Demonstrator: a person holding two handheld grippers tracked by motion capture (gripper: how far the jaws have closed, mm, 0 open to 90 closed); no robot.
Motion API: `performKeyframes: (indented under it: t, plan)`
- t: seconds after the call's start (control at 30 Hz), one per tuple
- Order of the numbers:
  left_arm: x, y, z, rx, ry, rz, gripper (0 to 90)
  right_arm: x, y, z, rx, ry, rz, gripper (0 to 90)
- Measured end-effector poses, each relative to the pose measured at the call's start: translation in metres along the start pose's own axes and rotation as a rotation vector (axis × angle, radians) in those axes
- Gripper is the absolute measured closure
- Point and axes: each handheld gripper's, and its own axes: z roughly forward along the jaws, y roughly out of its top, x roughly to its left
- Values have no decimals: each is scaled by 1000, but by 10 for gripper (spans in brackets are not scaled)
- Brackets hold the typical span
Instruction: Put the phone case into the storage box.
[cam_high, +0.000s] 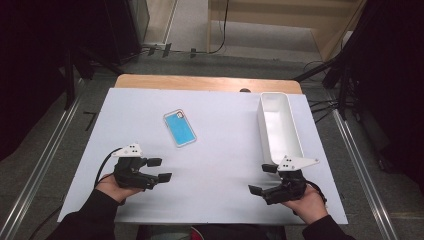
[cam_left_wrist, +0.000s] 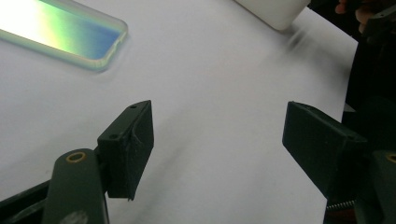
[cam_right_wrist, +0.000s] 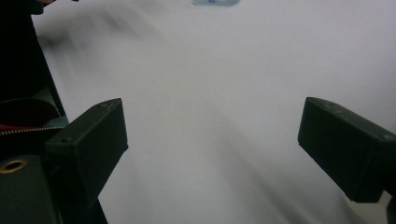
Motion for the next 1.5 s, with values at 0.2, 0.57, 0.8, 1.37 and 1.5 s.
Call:
performKeyframes:
  t: [0.2,0.57,0.8,1.37,1.5]
  plan:
    - [3,4,1,-2,25,-26,248,2,-1,1,4,2,-1,70]
    - [9,12,3,-44,72,-61,251,2,-3,0,6,-8,0,70]
    - [10,16,6,-55,84,-82,250,3,-3,0,6,-4,5,70]
    - [17,37,17,-37,96,-52,282,3,-3,0,4,7,9,70]
    - [21,43,22,-34,118,-57,282,3,-3,0,3,5,5,71]
